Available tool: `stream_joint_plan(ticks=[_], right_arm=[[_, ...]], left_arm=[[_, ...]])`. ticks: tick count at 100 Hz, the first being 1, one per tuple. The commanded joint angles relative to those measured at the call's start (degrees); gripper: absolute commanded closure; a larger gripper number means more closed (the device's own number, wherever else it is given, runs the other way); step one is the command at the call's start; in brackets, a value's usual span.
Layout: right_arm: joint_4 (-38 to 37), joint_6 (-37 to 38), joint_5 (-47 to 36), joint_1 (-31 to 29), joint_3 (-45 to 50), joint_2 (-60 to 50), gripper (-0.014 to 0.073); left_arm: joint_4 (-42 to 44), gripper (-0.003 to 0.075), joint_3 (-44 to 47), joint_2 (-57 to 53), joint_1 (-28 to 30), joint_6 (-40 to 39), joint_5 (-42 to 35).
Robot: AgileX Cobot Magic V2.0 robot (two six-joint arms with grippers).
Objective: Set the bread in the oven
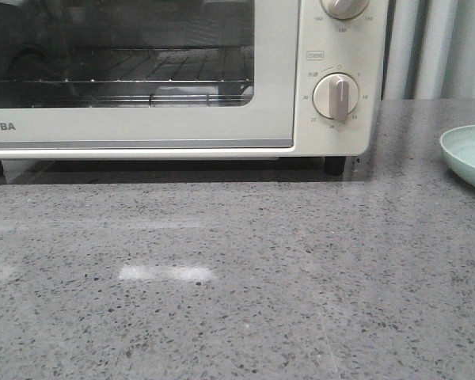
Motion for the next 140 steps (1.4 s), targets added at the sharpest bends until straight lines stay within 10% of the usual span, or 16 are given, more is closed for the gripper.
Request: stream_joint_plan(ticks=[1, 75, 112, 140], right_arm=[[-0.24, -0.40, -1.19, 0.11, 0.69, -1.23, 0.0670], [-0.24, -0.40, -2.49, 0.11, 0.69, -1.23, 0.0670], [1.43, -0.40, -28.87, 0.11, 0.69, -1.23, 0.0670], [1.56, -0.40, -55.26, 0.11, 0.69, -1.23, 0.0670]], left_arm=[[-0.36, 0.0741, 1.32, -1.78, 0.14, -0.05, -4.79], [-2.95, 0.0741, 1.32, -1.78, 0.14, -0.17, -14.99], [-19.84, 0.0741, 1.32, -1.78, 0.14, -0.62, -42.47], [-19.84, 0.0741, 1.32, -1.78, 0.14, -0.62, -44.03]])
